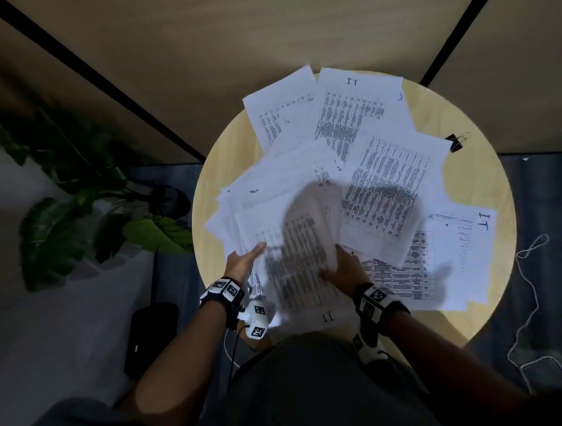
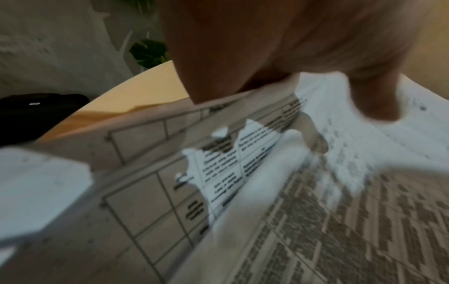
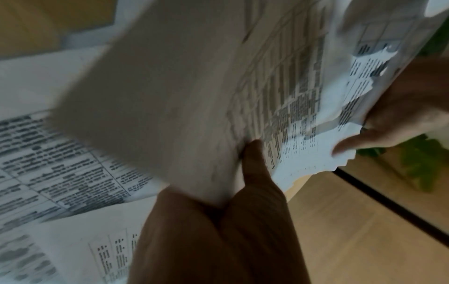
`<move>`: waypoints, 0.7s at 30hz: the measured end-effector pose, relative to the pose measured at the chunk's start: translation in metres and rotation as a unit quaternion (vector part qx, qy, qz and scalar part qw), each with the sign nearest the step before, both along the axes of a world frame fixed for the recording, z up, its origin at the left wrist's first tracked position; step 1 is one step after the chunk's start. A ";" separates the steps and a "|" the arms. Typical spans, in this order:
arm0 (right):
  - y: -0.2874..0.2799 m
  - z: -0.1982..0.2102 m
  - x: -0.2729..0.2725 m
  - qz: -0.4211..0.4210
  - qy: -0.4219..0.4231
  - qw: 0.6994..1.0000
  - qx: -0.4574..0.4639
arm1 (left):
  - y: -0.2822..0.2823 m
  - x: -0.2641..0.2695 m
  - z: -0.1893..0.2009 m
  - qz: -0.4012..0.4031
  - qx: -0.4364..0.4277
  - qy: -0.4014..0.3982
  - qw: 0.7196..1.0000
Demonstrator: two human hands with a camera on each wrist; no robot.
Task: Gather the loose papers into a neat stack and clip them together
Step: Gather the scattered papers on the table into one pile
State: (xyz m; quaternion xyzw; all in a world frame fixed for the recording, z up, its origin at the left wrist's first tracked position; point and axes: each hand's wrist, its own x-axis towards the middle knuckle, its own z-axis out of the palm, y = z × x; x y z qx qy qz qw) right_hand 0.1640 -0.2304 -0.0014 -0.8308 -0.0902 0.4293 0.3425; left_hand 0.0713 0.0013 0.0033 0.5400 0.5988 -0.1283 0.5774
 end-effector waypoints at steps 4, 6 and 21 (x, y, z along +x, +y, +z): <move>-0.012 0.001 0.020 -0.039 0.026 0.999 0.002 | 0.003 0.000 -0.006 -0.055 0.083 0.073 0.992; -0.029 0.001 0.047 -0.136 -0.049 0.989 -0.037 | 0.010 -0.002 -0.007 -0.053 0.116 0.085 0.988; -0.066 -0.020 0.135 -0.297 -0.052 0.945 -0.124 | 0.031 -0.040 -0.024 -0.039 0.195 0.142 0.970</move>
